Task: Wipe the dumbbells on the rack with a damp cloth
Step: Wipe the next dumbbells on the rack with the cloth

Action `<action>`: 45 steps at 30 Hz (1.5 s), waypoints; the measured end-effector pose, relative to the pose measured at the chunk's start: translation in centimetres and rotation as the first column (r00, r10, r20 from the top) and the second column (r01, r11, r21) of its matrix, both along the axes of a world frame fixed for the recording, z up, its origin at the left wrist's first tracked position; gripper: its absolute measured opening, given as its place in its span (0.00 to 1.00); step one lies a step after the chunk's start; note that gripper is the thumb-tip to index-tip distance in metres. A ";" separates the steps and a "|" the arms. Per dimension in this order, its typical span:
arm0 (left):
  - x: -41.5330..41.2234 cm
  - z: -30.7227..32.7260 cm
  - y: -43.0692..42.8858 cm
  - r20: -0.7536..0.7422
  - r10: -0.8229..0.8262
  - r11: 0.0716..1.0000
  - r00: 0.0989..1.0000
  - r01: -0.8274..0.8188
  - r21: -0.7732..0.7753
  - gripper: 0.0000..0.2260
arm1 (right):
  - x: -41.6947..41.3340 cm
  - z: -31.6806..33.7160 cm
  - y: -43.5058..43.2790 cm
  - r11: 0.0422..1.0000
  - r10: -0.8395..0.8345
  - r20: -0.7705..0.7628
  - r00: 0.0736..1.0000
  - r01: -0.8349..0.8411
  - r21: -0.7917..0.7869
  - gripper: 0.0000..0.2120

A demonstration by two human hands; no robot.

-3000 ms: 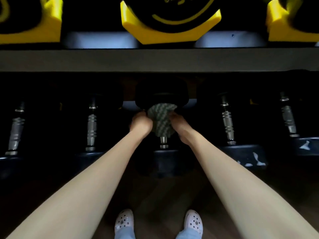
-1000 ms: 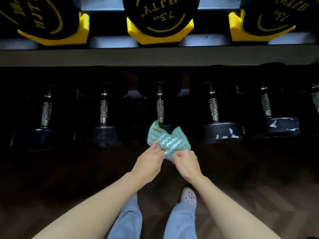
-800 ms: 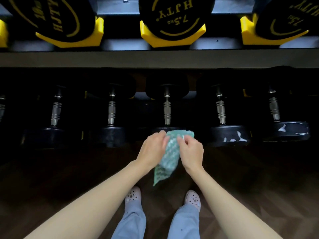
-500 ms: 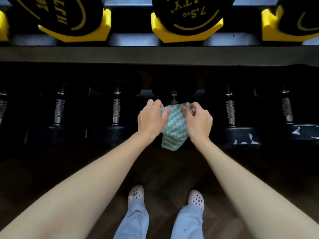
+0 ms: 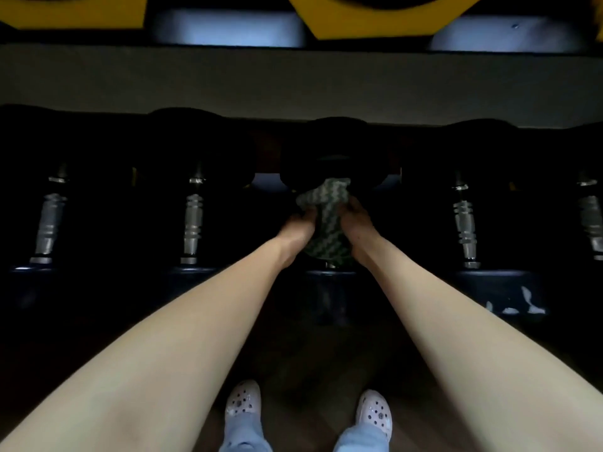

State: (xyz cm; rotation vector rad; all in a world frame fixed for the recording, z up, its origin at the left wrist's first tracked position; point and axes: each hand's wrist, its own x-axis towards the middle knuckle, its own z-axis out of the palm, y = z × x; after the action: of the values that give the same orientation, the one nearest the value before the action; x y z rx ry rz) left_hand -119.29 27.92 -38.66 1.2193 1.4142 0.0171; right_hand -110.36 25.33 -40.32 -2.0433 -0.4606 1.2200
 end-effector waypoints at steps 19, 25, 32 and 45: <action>-0.5 8.2 -2.6 -0.314 -0.722 0.636 0.617 0.770 0.052 0.10 | 3.1 7.4 -6.0 0.805 0.569 0.096 0.817 -0.529 -0.267 0.16; -0.9 10.7 -4.7 -0.271 -0.628 0.719 0.729 0.677 0.157 0.11 | 5.0 10.8 -9.5 0.926 0.338 -0.251 0.907 -0.369 -0.084 0.13; 3.4 14.2 -7.4 0.047 -0.388 0.897 0.920 0.365 0.250 0.16 | 10.5 15.3 -15.4 0.976 0.211 -0.208 0.955 -0.195 0.095 0.15; 18.1 18.0 -12.5 -0.002 -0.582 0.605 0.813 0.435 0.667 0.12 | 21.8 17.7 -22.6 0.858 -0.466 0.076 0.881 0.430 0.280 0.08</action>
State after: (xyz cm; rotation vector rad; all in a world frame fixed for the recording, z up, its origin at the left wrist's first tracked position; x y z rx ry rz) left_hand -101.20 15.47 -20.67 2.1129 0.8136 0.2523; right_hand -88.57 2.75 -22.61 -1.8770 -0.1723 0.6970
